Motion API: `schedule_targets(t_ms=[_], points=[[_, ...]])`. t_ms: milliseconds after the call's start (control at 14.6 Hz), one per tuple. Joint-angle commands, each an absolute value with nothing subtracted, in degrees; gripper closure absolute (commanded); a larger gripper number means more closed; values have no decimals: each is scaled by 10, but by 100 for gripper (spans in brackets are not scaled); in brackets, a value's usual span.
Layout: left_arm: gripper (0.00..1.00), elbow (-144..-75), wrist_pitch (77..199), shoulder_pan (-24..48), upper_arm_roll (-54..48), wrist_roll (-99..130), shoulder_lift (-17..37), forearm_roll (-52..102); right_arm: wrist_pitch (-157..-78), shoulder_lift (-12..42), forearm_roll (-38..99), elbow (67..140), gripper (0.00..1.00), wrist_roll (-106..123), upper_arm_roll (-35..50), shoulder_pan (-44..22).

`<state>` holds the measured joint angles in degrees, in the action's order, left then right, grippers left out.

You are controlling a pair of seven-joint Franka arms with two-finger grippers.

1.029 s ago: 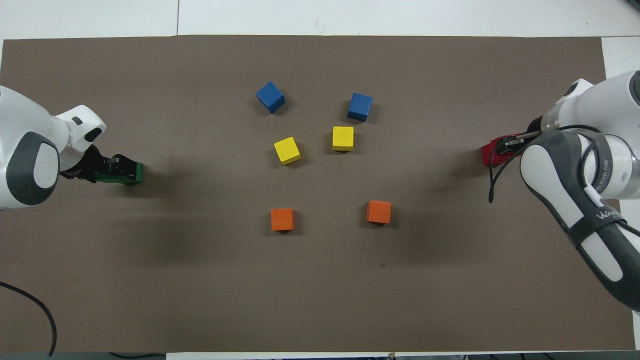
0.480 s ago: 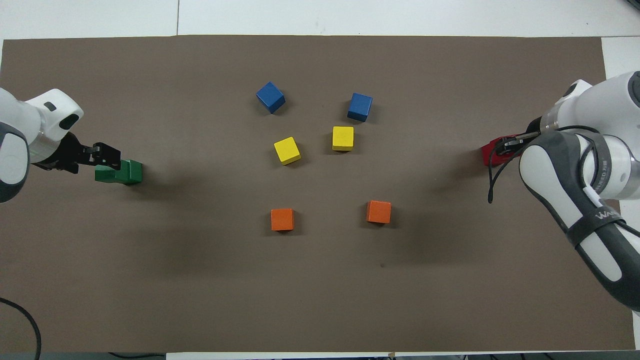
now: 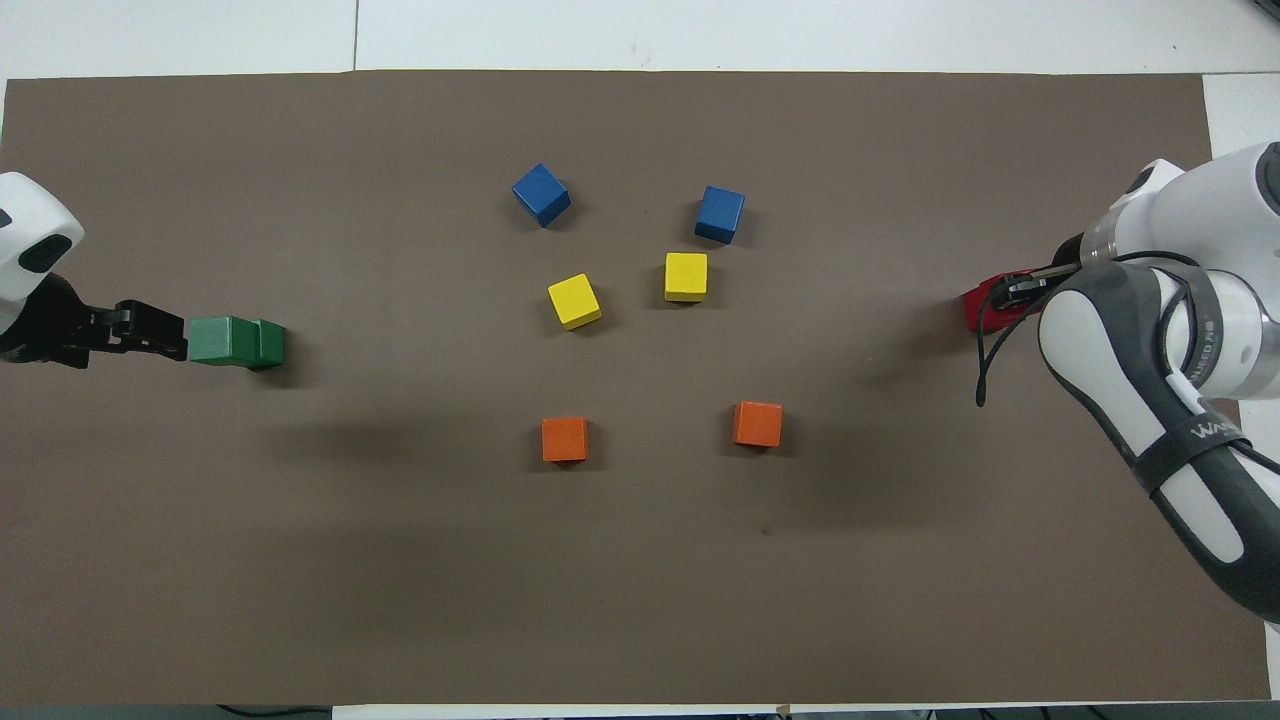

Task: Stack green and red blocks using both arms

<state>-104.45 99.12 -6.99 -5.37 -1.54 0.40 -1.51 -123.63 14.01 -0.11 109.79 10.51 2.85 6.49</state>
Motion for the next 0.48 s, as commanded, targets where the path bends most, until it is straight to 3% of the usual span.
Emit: schedule_targets(t_ms=[0,206,412], points=[[0,-1055,990,-64,-53,-7,-8,-10,-1252,136,8,1108,100,98,36,72],[0,-1056,1007,-36,-48,-5,-6,-10,-1252,136,8,1108,100,96,36,71],[0,-1054,1004,-25,-47,-5,-6,-10,-1252,136,8,1108,86,96,36,70]])
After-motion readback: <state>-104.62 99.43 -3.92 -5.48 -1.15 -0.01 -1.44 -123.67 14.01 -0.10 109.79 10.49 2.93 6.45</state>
